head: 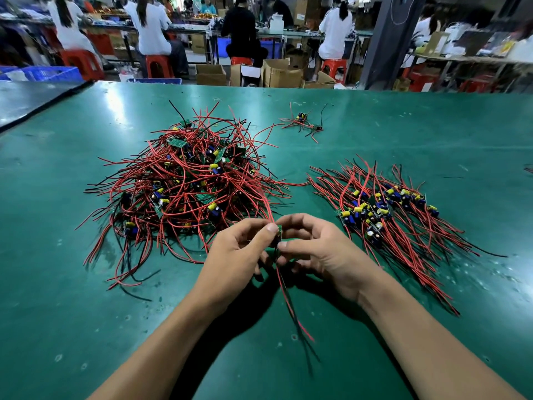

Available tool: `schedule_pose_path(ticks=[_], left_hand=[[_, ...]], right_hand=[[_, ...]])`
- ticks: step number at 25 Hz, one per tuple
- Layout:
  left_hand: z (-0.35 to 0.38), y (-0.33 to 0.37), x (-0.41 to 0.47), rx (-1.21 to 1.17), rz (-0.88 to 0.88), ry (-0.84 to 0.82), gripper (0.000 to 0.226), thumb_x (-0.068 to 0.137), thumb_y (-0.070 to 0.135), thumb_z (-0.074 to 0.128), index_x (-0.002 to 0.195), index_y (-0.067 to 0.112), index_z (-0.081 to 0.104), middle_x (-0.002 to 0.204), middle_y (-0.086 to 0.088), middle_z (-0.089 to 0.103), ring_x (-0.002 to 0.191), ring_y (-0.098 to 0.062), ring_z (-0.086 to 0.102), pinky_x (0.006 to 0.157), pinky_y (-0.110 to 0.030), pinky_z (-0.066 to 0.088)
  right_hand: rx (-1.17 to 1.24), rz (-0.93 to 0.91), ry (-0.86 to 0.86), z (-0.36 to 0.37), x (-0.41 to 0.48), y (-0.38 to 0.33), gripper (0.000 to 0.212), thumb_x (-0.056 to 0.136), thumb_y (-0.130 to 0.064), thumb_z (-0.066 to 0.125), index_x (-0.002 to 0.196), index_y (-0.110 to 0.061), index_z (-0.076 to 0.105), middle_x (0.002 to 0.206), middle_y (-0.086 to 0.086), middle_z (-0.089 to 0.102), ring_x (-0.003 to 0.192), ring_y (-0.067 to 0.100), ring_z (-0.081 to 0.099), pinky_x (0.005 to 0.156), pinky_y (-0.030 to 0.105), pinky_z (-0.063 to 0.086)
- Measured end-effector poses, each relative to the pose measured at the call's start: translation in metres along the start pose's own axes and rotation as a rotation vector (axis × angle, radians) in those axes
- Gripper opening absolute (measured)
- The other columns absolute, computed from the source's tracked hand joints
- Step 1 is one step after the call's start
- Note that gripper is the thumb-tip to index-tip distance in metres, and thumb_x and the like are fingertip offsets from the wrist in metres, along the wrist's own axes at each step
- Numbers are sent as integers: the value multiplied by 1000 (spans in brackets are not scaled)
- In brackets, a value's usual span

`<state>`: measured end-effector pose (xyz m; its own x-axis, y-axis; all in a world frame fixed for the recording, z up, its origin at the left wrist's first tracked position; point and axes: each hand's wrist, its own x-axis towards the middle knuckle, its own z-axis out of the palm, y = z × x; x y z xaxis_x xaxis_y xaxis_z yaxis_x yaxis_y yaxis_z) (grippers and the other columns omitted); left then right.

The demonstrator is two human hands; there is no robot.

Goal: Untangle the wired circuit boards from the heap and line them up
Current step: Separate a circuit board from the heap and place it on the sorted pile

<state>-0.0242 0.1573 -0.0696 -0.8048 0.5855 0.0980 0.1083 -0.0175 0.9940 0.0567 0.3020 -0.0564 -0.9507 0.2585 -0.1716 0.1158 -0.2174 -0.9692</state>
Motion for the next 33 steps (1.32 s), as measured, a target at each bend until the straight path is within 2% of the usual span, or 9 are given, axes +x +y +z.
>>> schedule_pose_path(ticks=[3, 7, 10, 13, 16, 20, 25, 30, 33], left_hand=[[3, 0, -1, -38, 4, -30, 10, 94, 17, 63, 96, 17, 73, 77, -9, 71, 60, -9, 56, 52, -23, 48], [4, 0, -3, -45, 20, -44, 11, 91, 18, 67, 92, 15, 77, 86, -16, 73, 70, -12, 61, 56, -25, 50], [2, -1, -3, -59, 14, -48, 11, 90, 14, 67, 87, 15, 77, 81, -14, 73, 68, -13, 63, 57, -24, 51], [2, -2, -2, -25, -6, -90, 15, 91, 8, 65, 85, 15, 77, 72, -7, 71, 63, -11, 60, 57, -24, 50], [1, -5, -1, 50, -9, -138, 19, 91, 9, 65, 85, 21, 78, 72, -4, 71, 64, -9, 60, 59, -21, 50], [0, -5, 2, 31, -26, -139, 14, 93, 12, 64, 85, 17, 76, 73, -7, 72, 64, -9, 61, 59, -20, 50], [3, -4, 1, -46, -95, -158, 14, 93, 9, 61, 84, 8, 71, 76, -11, 74, 64, -16, 62, 60, -21, 50], [3, -2, 0, 19, -45, -88, 17, 95, 7, 58, 83, 2, 69, 65, -4, 69, 57, -12, 57, 56, -17, 47], [3, -1, -1, 70, -8, -92, 17, 95, 10, 60, 83, 4, 69, 63, -3, 69, 56, -10, 58, 56, -17, 47]], right_hand=[[-38, -12, -41, -9, -4, -7, 6, 84, -17, 75, 89, -20, 76, 86, 7, 73, 70, 17, 71, 59, 23, 52], [-193, -66, 38, -5, -4, -7, 22, 77, -41, 79, 80, -20, 73, 79, 1, 71, 62, 12, 64, 55, 20, 48], [-336, -132, 145, -3, -3, -2, 27, 80, -38, 81, 85, -17, 65, 73, -7, 65, 59, 11, 56, 54, 21, 46], [-284, -132, 83, -7, -2, -1, 15, 85, -31, 78, 92, -19, 72, 82, -7, 64, 62, 7, 55, 54, 16, 43], [-278, -156, 60, -4, -1, 3, 4, 88, -26, 76, 86, -22, 76, 78, -6, 66, 62, 3, 57, 54, 11, 42], [-132, -142, 132, 0, 3, 6, 12, 86, -25, 78, 77, -18, 72, 66, 2, 61, 50, 11, 55, 47, 19, 45], [-7, -63, 227, -2, 7, 8, 28, 86, -32, 77, 89, -6, 69, 52, 1, 46, 37, 10, 37, 40, 16, 29], [-80, -64, 159, 2, 6, 11, 12, 82, -30, 80, 78, -20, 74, 59, 0, 52, 47, 11, 44, 43, 19, 33], [-74, -47, 185, 3, 7, 11, 19, 84, -28, 79, 69, -22, 69, 53, -2, 49, 43, 10, 42, 42, 19, 32]])
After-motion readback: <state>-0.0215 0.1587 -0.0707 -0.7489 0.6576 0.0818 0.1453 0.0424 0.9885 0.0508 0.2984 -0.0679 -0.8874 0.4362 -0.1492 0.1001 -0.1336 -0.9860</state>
